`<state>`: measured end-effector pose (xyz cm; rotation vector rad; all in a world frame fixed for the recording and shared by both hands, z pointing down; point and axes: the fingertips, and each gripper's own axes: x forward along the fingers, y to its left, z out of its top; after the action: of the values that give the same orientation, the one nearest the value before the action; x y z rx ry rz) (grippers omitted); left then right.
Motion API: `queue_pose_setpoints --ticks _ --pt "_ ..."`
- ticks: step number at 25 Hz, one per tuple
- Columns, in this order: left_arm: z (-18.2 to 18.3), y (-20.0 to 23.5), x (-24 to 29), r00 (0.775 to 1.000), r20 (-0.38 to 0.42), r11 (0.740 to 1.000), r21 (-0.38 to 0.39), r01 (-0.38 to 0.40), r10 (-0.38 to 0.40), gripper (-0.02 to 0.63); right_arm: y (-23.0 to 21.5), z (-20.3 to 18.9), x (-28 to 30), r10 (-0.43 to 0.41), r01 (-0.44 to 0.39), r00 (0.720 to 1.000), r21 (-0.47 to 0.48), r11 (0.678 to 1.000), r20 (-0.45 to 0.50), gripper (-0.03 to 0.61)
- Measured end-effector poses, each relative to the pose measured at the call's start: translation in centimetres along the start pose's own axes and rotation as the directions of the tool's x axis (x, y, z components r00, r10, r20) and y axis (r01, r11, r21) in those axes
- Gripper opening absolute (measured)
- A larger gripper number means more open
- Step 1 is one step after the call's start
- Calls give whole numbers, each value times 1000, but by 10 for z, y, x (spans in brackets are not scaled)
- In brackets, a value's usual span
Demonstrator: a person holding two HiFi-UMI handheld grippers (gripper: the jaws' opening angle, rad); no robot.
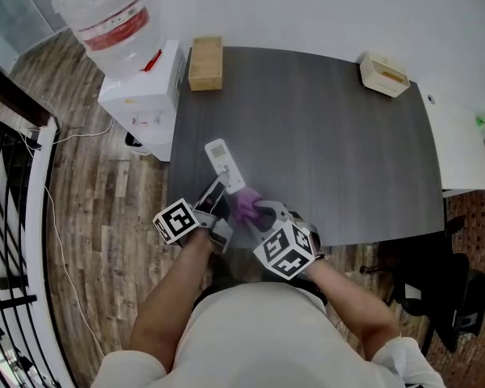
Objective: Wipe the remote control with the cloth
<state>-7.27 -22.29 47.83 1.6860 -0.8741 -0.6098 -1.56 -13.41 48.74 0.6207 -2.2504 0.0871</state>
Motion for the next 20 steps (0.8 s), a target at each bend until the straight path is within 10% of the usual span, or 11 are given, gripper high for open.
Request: queue_pose_setpoints --ticks 4,7,9,14,16,20 --pt "-10 0 2 994 -104 991 133 -19 33 91 24 9 -4 79 -75 996 -83 994 43 89" --pt "-23 16 -3 958 -229 929 362 -79 171 91 25 4 -11 85 -81 995 -80 994 50 89" --pt "-33 37 -12 897 -292 815 567 -118 332 91 15 -7 -14 61 -59 998 -48 997 28 89" --pt "-62 103 -38 631 -264 385 921 -60 729 91 -15 -69 6 17 0 989 112 994 -144 89" --pt "-76 115 -40 576 -242 302 953 -9 781 91 -14 -95 23 48 -5 976 201 980 -210 89" --pt "-105 110 -32 563 -248 243 966 85 789 91 -9 -127 50 110 -5 960 379 925 -257 89"
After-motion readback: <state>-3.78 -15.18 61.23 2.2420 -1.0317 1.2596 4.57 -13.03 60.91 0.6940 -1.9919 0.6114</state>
